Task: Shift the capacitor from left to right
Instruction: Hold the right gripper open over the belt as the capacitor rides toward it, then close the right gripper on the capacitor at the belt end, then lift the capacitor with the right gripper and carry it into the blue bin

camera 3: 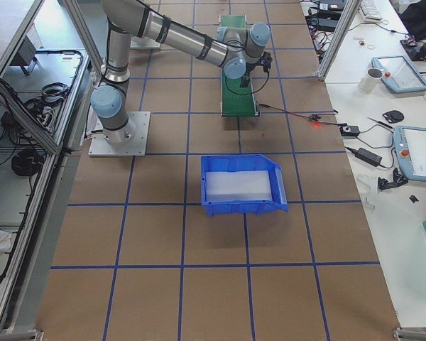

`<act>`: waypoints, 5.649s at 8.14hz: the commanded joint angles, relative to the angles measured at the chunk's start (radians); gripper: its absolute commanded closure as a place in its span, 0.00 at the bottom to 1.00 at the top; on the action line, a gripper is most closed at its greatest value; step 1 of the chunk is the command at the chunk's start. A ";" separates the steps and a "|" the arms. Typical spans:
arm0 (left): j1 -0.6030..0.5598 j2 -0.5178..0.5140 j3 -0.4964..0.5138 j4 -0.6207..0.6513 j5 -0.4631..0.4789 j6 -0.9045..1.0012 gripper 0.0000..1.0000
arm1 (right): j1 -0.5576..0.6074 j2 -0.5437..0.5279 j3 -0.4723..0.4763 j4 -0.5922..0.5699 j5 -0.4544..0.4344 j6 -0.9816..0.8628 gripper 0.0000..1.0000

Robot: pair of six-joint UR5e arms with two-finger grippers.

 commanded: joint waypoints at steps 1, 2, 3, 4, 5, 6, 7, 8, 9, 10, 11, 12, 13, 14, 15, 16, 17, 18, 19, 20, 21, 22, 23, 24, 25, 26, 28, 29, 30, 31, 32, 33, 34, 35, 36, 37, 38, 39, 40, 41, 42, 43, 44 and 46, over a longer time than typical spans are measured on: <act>-0.001 0.001 0.000 0.000 -0.001 0.000 0.00 | 0.000 0.001 0.000 0.002 0.003 0.000 0.00; -0.001 0.002 0.000 0.000 0.001 0.000 0.00 | 0.000 0.001 0.000 0.002 0.003 0.000 0.00; -0.001 0.002 0.000 0.000 -0.001 0.000 0.00 | 0.000 0.002 0.013 0.002 0.003 0.002 0.00; -0.001 0.002 0.000 0.000 -0.001 0.000 0.00 | 0.000 0.001 0.028 0.002 0.003 0.000 0.00; -0.001 0.002 0.000 0.000 -0.001 0.000 0.00 | 0.000 0.001 0.033 0.005 0.005 0.002 0.00; -0.001 0.002 0.000 0.000 -0.001 0.000 0.00 | 0.000 0.001 0.031 0.008 0.005 0.002 0.00; 0.000 0.002 0.000 0.000 -0.001 0.000 0.00 | 0.000 0.001 0.031 0.006 0.005 0.002 0.00; 0.000 0.002 0.000 0.000 -0.001 0.000 0.00 | 0.000 0.001 0.033 0.008 0.003 0.009 0.00; -0.001 0.002 0.000 0.000 -0.001 0.000 0.00 | 0.000 0.001 0.033 0.008 0.003 0.011 0.00; -0.001 0.002 0.000 0.000 -0.002 0.000 0.00 | 0.000 0.001 0.033 0.008 0.003 0.011 0.00; -0.001 0.002 0.000 0.000 -0.002 0.000 0.00 | 0.000 0.001 0.033 0.008 0.003 0.009 0.00; -0.001 0.002 0.000 0.000 -0.002 0.000 0.00 | 0.000 0.001 0.033 0.008 0.003 0.011 0.00; -0.001 0.002 0.000 0.000 -0.002 0.000 0.00 | 0.000 0.001 0.031 0.008 0.002 0.009 0.00; 0.000 0.002 0.000 0.000 -0.002 0.000 0.00 | 0.000 0.002 0.033 0.008 0.002 0.011 0.00; 0.000 0.002 0.000 0.000 -0.002 0.000 0.00 | 0.000 0.001 0.033 0.009 0.000 0.012 0.00; 0.000 0.002 0.000 0.000 -0.002 0.000 0.00 | 0.000 0.002 0.033 0.009 0.002 0.012 0.00; 0.000 0.002 0.000 0.000 -0.002 0.000 0.00 | 0.000 0.002 0.033 0.008 0.003 0.012 0.00; -0.001 0.002 0.000 0.000 -0.002 0.000 0.00 | 0.000 0.014 0.031 0.005 0.005 0.011 0.02; -0.001 0.002 0.000 0.000 -0.002 0.000 0.00 | -0.001 0.024 0.031 0.000 0.005 0.011 0.21; -0.001 0.004 0.000 0.002 -0.002 0.000 0.00 | -0.001 0.024 0.031 0.000 0.002 0.008 0.55; -0.001 0.004 0.000 0.002 -0.002 0.000 0.00 | -0.006 0.024 0.028 0.005 -0.007 -0.004 1.00; -0.001 0.004 0.000 0.002 -0.002 0.000 0.00 | -0.021 0.022 0.020 0.006 -0.018 -0.012 1.00; -0.001 0.004 0.000 0.002 -0.002 0.000 0.00 | -0.049 0.013 0.019 0.008 -0.018 -0.015 1.00; -0.001 0.004 0.000 0.003 -0.004 0.000 0.00 | -0.057 0.012 0.016 0.012 -0.029 -0.017 1.00; -0.001 0.004 0.000 0.003 -0.002 0.000 0.00 | -0.057 -0.001 0.013 0.020 -0.082 -0.020 1.00; -0.001 0.004 0.000 0.003 -0.002 0.000 0.00 | -0.060 -0.031 0.001 0.053 -0.098 -0.020 1.00; -0.001 0.004 0.000 0.003 -0.002 0.000 0.00 | -0.067 -0.146 -0.088 0.226 -0.217 -0.058 1.00; -0.001 0.004 0.000 0.003 -0.004 0.000 0.00 | -0.093 -0.180 -0.119 0.279 -0.261 -0.108 1.00; -0.001 0.004 0.000 0.003 -0.004 0.000 0.00 | -0.160 -0.208 -0.121 0.279 -0.310 -0.246 1.00; -0.001 0.004 0.000 0.003 -0.004 0.000 0.00 | -0.255 -0.220 -0.119 0.285 -0.341 -0.390 1.00; -0.001 0.004 0.000 0.005 -0.002 0.000 0.00 | -0.353 -0.223 -0.119 0.288 -0.364 -0.531 1.00; -0.001 0.004 0.000 0.005 -0.004 0.000 0.00 | -0.444 -0.223 -0.118 0.290 -0.404 -0.614 1.00; -0.001 0.004 0.000 0.005 -0.004 0.000 0.00 | -0.519 -0.222 -0.116 0.282 -0.421 -0.708 1.00; -0.001 0.005 0.000 0.005 -0.002 0.000 0.00 | -0.590 -0.208 -0.109 0.275 -0.421 -0.804 1.00; -0.001 0.004 0.000 0.005 -0.004 0.000 0.00 | -0.636 -0.194 -0.108 0.273 -0.423 -0.828 1.00; -0.001 0.005 0.000 0.005 -0.004 0.000 0.00 | -0.656 -0.176 -0.110 0.268 -0.443 -0.819 1.00; -0.001 0.005 0.000 0.005 -0.004 0.000 0.00 | -0.658 -0.112 -0.108 0.189 -0.520 -0.799 1.00; -0.001 0.005 0.000 0.005 -0.004 0.000 0.00 | -0.664 -0.061 -0.110 0.104 -0.529 -0.796 1.00; -0.001 0.005 0.000 0.005 -0.004 0.000 0.00 | -0.666 -0.045 -0.108 0.098 -0.523 -0.770 1.00; -0.001 0.005 0.000 0.005 -0.004 0.000 0.00 | -0.666 -0.012 -0.108 0.095 -0.527 -0.658 1.00; -0.001 0.005 0.000 0.005 -0.004 0.000 0.00 | -0.666 0.016 -0.108 0.091 -0.524 -0.622 1.00; -0.001 0.005 0.000 0.005 -0.004 0.000 0.00 | -0.666 0.036 -0.108 0.080 -0.515 -0.615 1.00; -0.001 0.005 0.000 0.005 -0.004 0.000 0.00 | -0.666 0.076 -0.107 0.033 -0.515 -0.615 1.00; -0.001 0.005 0.000 0.005 -0.004 0.000 0.00 | -0.666 0.100 -0.107 -0.006 -0.517 -0.615 1.00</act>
